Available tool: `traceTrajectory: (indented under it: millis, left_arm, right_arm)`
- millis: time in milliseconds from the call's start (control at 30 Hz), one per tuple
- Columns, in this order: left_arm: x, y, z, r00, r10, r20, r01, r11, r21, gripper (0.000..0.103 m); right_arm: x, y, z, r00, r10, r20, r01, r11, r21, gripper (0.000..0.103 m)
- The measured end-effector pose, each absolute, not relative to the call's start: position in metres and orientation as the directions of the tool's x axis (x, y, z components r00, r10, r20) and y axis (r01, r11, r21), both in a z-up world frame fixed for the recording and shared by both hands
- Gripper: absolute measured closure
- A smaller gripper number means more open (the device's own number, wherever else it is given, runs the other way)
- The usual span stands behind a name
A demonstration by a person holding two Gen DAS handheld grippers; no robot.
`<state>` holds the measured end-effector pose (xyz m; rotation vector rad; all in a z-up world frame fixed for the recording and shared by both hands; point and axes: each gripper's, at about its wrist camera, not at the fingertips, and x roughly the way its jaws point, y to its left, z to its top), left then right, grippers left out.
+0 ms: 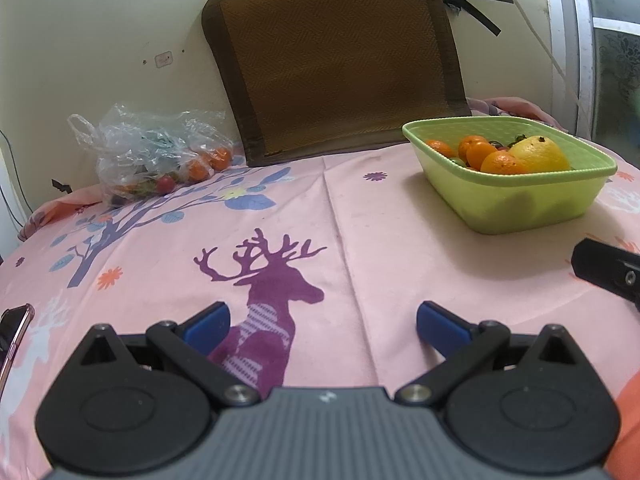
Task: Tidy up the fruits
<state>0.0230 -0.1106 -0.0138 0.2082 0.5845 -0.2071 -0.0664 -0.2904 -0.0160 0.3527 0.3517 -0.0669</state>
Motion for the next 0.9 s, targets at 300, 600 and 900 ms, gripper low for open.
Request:
traceTrajectory:
  millis: [300, 600, 900]
  left_arm:
    - [0.0231, -0.1103, -0.0138, 0.814, -0.133, -0.565, 0.249, 0.959, 0.133, 0.0]
    - [0.0235, -0.1098, -0.0141, 0.815, -0.133, -0.564, 0.249, 0.959, 0.134, 0.0]
    - [0.0226, -0.1087, -0.0125, 0.821, -0.118, -0.559, 0.229, 0.964, 0.132, 0.0]
  right_arm:
    - [-0.067, -0.2894, -0.0165, 0.939, -0.004, -0.344, 0.124, 0.937, 0.327, 0.028]
    - [-0.0678, -0.2897, -0.0162, 0.94, -0.005, -0.342, 0.124, 0.936, 0.329, 0.028]
    - [-0.07, -0.2908, -0.0155, 0.944, 0.0, -0.331, 0.116, 0.937, 0.33, 0.028]
